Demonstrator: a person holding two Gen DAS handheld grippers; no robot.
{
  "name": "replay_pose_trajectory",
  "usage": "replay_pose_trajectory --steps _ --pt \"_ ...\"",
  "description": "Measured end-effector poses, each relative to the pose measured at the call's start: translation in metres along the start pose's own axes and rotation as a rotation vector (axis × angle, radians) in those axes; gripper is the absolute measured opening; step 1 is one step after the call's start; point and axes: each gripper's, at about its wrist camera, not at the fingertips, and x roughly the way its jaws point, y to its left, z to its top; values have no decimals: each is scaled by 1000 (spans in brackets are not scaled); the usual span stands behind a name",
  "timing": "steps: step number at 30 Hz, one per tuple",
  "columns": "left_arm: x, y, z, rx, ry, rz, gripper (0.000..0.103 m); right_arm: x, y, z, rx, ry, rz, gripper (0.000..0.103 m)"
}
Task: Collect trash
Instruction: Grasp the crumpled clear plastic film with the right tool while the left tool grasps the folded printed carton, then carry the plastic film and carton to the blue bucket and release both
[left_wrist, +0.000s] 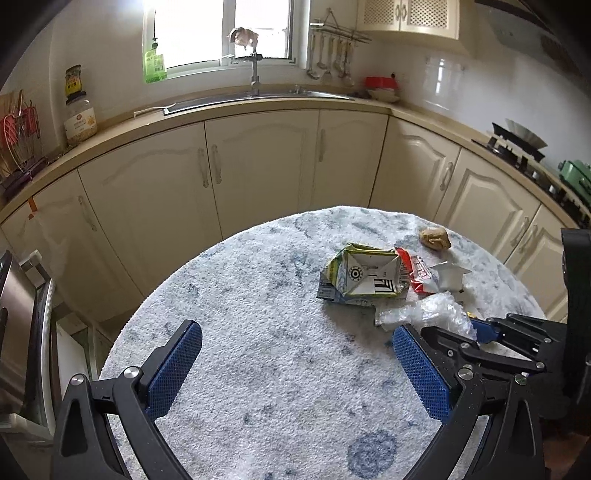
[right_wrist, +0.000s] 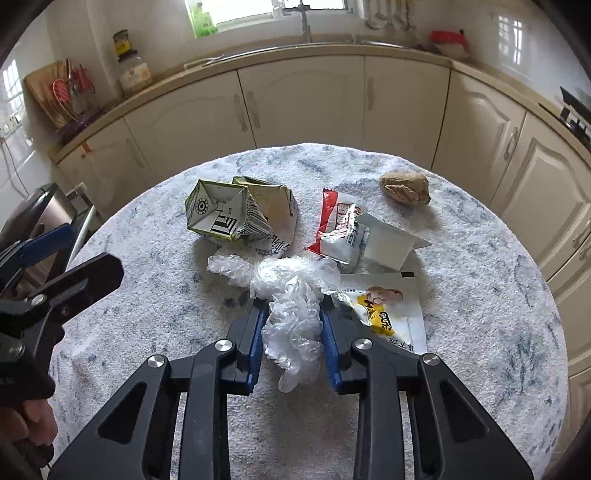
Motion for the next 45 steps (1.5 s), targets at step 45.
replay_pose_trajectory --steps 45 --pt "48 -62 9 -3 -35 -108 79 -86 -49 -44 151 -129 46 29"
